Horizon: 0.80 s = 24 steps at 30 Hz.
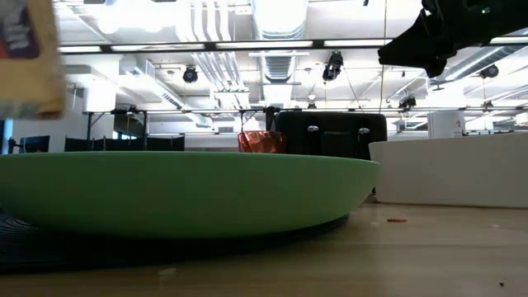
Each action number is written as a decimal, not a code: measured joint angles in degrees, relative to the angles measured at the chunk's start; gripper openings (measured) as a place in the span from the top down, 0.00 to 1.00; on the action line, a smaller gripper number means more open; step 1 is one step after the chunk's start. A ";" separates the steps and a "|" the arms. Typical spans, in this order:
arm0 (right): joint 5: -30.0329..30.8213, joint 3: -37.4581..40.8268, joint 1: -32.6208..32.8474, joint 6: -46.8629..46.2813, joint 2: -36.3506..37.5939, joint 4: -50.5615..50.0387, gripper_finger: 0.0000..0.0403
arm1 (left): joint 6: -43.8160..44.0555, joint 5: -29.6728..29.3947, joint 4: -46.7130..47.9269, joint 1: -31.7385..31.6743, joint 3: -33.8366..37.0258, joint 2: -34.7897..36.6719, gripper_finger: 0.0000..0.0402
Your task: Arrange a breakfast setting
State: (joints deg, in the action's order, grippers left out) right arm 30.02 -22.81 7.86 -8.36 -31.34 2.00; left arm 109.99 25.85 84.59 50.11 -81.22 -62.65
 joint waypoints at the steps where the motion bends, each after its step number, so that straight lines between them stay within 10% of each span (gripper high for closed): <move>1: 0.00 0.00 0.00 0.03 0.00 0.01 0.70 | -0.66 0.21 0.67 -0.02 0.00 -0.10 1.00; 24: 0.03 0.00 0.00 0.07 0.00 1.67 0.70 | -4.51 4.25 3.85 -0.81 1.51 -1.38 1.00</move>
State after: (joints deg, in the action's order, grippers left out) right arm 30.04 -22.81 7.86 -8.29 -31.33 3.67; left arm 105.49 30.10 88.43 49.30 -79.71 -64.03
